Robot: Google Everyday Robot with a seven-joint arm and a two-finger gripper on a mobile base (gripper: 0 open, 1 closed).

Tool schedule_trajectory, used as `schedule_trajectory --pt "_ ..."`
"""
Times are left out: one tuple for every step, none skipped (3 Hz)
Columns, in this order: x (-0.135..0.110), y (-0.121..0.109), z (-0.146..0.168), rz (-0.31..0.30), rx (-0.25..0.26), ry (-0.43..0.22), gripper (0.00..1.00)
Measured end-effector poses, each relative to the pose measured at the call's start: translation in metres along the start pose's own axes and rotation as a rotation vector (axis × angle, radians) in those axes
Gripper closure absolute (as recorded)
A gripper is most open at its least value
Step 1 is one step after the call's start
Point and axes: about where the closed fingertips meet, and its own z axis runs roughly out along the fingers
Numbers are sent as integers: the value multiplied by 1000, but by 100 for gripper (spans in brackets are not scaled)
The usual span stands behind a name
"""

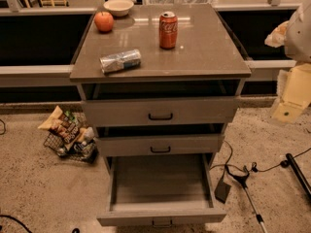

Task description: Place redbull can into bottom drawer

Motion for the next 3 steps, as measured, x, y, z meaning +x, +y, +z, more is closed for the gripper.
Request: schedule_trajectory --pt "0 0 0 0 0 0 0" --pt "-27 -19 10 -64 0 -43 0" --pt "-78 -52 26 -189 6 -139 0"
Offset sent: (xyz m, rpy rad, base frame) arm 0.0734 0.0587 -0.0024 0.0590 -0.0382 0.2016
